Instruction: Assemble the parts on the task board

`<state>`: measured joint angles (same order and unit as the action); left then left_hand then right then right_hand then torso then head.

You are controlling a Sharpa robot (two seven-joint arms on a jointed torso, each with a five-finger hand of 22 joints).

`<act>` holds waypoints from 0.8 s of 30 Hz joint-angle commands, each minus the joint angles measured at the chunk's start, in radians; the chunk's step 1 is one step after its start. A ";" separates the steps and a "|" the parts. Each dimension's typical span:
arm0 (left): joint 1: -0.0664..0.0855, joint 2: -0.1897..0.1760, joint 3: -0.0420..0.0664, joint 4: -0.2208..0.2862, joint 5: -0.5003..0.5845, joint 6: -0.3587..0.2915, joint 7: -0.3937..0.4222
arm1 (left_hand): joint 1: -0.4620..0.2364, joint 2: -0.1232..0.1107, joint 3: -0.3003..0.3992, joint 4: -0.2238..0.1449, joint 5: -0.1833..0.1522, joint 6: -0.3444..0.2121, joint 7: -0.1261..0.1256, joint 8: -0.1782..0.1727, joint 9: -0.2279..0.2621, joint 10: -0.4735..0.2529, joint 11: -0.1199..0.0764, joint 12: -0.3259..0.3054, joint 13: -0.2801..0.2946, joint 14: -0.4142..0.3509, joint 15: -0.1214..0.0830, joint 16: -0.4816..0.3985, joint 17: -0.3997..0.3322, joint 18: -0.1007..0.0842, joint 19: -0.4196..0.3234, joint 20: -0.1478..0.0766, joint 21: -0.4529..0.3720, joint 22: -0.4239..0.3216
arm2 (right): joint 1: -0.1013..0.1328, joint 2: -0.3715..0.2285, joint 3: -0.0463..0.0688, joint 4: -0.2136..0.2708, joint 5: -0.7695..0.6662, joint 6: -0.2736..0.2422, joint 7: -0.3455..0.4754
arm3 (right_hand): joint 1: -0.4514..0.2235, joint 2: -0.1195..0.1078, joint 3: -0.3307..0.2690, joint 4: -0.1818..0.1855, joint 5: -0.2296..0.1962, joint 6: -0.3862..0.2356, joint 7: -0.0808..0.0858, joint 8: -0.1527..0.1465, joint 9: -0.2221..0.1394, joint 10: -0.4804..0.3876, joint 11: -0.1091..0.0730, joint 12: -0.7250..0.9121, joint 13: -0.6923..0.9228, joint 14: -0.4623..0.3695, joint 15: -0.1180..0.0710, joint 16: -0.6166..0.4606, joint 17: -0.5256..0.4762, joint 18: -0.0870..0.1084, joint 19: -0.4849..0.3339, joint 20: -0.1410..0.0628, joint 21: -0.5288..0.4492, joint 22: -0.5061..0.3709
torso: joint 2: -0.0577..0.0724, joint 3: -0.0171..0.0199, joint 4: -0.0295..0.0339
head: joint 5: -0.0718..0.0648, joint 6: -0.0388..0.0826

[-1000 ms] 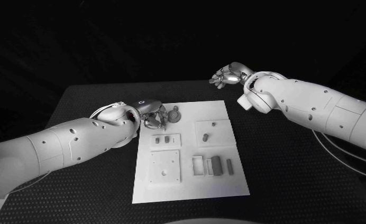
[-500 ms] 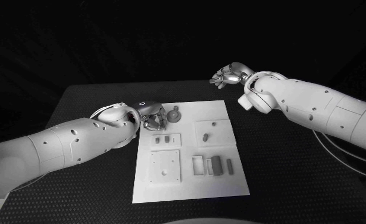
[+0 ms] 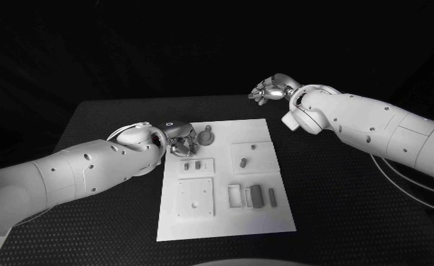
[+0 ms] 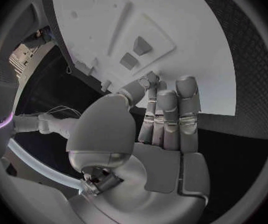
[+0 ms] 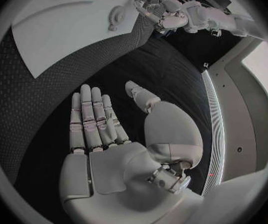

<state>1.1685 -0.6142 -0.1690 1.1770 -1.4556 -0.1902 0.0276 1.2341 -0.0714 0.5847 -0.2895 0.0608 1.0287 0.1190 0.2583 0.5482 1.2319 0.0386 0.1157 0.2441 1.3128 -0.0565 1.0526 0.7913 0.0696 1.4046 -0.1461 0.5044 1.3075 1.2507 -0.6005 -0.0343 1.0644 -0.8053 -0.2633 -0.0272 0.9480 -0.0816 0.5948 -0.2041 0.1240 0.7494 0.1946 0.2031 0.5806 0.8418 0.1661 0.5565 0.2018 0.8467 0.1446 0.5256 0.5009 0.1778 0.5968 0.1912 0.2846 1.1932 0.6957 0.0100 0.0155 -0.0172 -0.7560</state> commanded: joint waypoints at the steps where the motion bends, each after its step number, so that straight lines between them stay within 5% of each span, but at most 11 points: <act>1: -0.003 0.001 -0.004 0.003 -0.008 0.030 0.000 | -0.003 0.007 0.005 0.002 0.006 0.008 0.002 0.007 0.000 0.021 0.016 0.001 0.001 -0.002 -0.003 0.007 -0.001 0.092 -0.002 -0.007 -0.005 0.016 | 0.000 0.000 0.000 0.001 -0.002 0.009 0.004 | 0.005 -0.001 -0.005 0.001 0.002 -0.004 0.033 0.006 -0.001 0.008 -0.002 -0.006 -0.001 0.006 -0.001 -0.006 0.002 -0.005 0.000 0.004 -0.005 0.001 | 0.000 -0.0003 0.0015 | -0.001 -0.001; 11: -0.003 0.007 -0.009 -0.002 -0.009 0.037 -0.009 | -0.003 0.008 0.005 0.002 0.006 0.007 0.003 0.006 0.000 0.021 0.016 0.000 0.002 -0.002 -0.003 0.007 -0.002 0.091 -0.002 -0.007 -0.006 0.016 | 0.000 0.000 0.000 0.001 -0.002 0.009 0.004 | 0.006 -0.001 -0.006 0.001 0.002 -0.004 0.033 0.006 -0.001 0.008 -0.002 -0.006 -0.002 0.006 -0.001 -0.007 0.003 -0.004 0.000 0.004 -0.006 0.002 | 0.000 -0.0011 0.0009 | -0.001 0.000; 24: -0.003 0.027 -0.033 -0.012 -0.014 0.031 -0.003 | -0.006 0.011 0.004 0.003 0.005 0.004 0.004 0.004 -0.002 0.017 0.017 -0.005 0.003 -0.003 -0.001 0.006 -0.005 0.090 -0.003 -0.007 -0.007 0.016 | 0.000 0.001 0.000 0.001 -0.002 0.010 0.004 | 0.006 -0.001 -0.006 0.001 0.002 -0.004 0.033 0.006 -0.002 0.008 -0.002 -0.006 -0.003 0.006 -0.001 -0.009 0.004 -0.004 0.001 0.004 -0.007 0.002 | 0.000 -0.0015 0.0009 | -0.003 -0.002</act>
<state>1.1755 -0.5955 -0.1950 1.1570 -1.4642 -0.1896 0.0113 1.2291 -0.0666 0.5849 -0.2897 0.0609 1.0310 0.1213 0.2583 0.5468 1.2310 0.0394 0.1089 0.2452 1.3169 -0.0555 1.0525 0.7878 0.0693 1.4007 -0.1464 0.5004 1.3073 1.2507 -0.6001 -0.0343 1.0648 -0.8053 -0.2633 -0.0277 0.9479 -0.0816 0.5949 -0.2041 0.1240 0.7494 0.1946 0.2031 0.5796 0.8418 0.1661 0.5565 0.1998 0.8466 0.1446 0.5218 0.5037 0.1778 0.5968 0.1912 0.2847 1.1940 0.6960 0.0084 0.0164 -0.0195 -0.7585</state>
